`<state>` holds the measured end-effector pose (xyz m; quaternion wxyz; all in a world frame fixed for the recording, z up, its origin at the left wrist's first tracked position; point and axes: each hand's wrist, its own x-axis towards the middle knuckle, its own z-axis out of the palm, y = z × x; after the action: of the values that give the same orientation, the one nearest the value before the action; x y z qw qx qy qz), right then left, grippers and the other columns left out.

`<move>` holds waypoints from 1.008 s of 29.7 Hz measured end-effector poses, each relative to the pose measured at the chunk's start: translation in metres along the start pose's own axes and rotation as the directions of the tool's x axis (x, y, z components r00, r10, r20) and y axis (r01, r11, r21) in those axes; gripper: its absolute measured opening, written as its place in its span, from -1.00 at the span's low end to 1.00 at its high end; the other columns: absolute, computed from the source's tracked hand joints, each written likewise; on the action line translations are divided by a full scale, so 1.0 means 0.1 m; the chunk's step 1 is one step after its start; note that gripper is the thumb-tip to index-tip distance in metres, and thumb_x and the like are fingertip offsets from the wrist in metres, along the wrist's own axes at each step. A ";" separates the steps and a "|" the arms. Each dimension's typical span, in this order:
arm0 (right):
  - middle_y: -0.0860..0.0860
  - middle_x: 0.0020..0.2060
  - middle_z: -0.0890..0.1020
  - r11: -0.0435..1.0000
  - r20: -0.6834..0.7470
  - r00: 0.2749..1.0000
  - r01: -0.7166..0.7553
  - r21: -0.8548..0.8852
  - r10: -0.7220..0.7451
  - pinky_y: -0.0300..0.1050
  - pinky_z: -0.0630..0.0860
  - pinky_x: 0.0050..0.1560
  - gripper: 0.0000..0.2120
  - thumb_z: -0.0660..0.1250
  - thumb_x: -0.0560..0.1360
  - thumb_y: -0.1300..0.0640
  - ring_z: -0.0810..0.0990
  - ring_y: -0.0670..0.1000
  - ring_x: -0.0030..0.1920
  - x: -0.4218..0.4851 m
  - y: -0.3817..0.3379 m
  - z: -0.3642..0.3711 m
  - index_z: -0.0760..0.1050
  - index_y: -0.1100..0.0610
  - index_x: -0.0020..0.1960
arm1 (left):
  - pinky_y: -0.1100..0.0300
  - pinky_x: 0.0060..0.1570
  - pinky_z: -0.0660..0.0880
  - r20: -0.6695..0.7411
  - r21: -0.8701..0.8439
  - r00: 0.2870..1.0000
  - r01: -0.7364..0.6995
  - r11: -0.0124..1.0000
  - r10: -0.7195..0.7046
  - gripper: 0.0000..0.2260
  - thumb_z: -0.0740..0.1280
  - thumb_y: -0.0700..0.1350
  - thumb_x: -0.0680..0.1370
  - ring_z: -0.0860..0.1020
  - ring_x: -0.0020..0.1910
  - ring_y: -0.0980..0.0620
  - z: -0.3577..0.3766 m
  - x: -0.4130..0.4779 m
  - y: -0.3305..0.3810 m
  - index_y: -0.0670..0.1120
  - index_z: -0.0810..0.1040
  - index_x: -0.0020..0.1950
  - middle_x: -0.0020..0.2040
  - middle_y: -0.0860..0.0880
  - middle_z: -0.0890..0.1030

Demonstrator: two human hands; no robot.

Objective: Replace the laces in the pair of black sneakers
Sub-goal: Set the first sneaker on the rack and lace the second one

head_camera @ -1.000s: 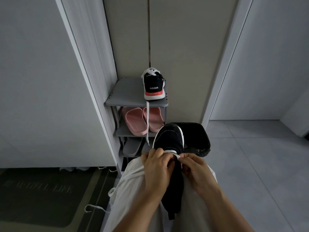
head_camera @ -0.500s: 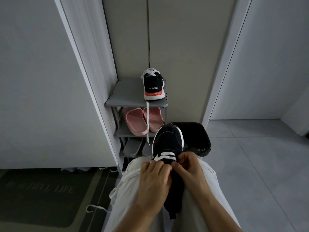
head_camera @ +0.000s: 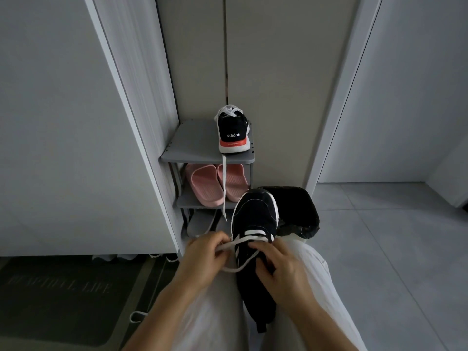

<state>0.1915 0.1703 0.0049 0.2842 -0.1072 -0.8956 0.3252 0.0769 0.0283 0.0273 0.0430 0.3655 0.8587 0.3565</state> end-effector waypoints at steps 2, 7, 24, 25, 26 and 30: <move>-0.13 -0.21 0.53 0.998 -0.031 0.999 0.017 -0.063 -0.019 -0.39 0.41 -0.32 -0.78 0.23 0.38 0.05 0.49 -0.16 -0.27 -0.03 0.01 0.02 0.52 -0.06 0.00 | 0.20 -0.18 0.44 -0.075 0.090 0.995 -0.055 0.994 0.062 -0.97 0.37 -0.15 0.47 0.50 -0.32 0.22 -0.07 -0.02 -0.08 -0.03 0.56 -0.15 -0.33 0.16 0.52; -0.08 -0.33 0.58 0.968 0.127 0.971 -0.219 0.119 0.204 -0.26 0.42 -0.33 -0.60 0.15 0.52 -0.22 0.49 -0.14 -0.36 0.03 -0.35 0.04 0.56 0.07 -0.17 | 0.32 -0.20 0.39 -0.143 0.169 0.961 -0.212 0.963 0.237 -0.80 0.18 0.03 0.46 0.49 -0.31 0.22 -0.14 -0.18 0.14 -0.01 0.57 -0.17 -0.30 0.15 0.55; -0.08 -0.27 0.55 0.562 0.513 0.825 -0.546 0.621 0.235 -0.28 0.39 -0.38 -0.74 0.17 0.53 0.38 0.48 -0.15 -0.38 0.09 -0.72 0.09 0.49 0.11 0.09 | 0.27 -0.25 0.53 0.011 -0.266 0.987 0.155 0.951 -0.158 -0.79 0.24 -0.02 0.56 0.55 -0.29 0.16 -0.34 -0.20 0.37 -0.03 0.61 -0.17 -0.25 0.00 0.60; -0.05 -0.23 0.56 0.553 0.519 0.826 -0.544 0.631 0.219 -0.27 0.42 -0.35 -0.76 0.20 0.52 0.35 0.51 -0.16 -0.35 0.09 -0.75 0.10 0.47 0.10 0.10 | 0.30 -0.30 0.52 0.055 -0.398 0.975 0.219 0.891 -0.215 -0.80 0.25 -0.06 0.56 0.54 -0.35 0.17 -0.41 -0.15 0.47 -0.05 0.63 -0.16 -0.26 -0.04 0.62; -0.03 -0.21 0.57 0.528 0.534 0.822 -0.548 0.649 0.197 -0.27 0.42 -0.35 -0.81 0.24 0.51 0.29 0.53 -0.16 -0.34 0.08 -0.77 0.10 0.47 0.11 0.09 | 0.33 -0.34 0.49 0.109 -0.519 0.963 0.267 0.812 -0.248 -0.80 0.25 -0.09 0.56 0.54 -0.37 0.15 -0.48 -0.10 0.53 -0.08 0.64 -0.15 -0.29 -0.05 0.62; 0.01 -0.18 0.65 0.371 0.619 0.779 -0.606 0.704 0.098 -0.31 0.33 -0.41 -0.82 0.27 0.48 0.12 0.44 -0.13 -0.42 0.01 -0.82 0.12 0.57 0.17 0.00 | 0.35 -0.44 0.42 0.211 -0.632 0.945 0.327 0.703 -0.251 -0.79 0.24 -0.17 0.56 0.54 -0.38 0.13 -0.64 0.11 0.62 -0.18 0.64 -0.14 -0.34 -0.02 0.62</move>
<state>0.1830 0.1018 0.0513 -0.0135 -0.0575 -0.5865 0.8078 0.0842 0.0281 0.1170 0.2711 0.2063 0.7204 0.6042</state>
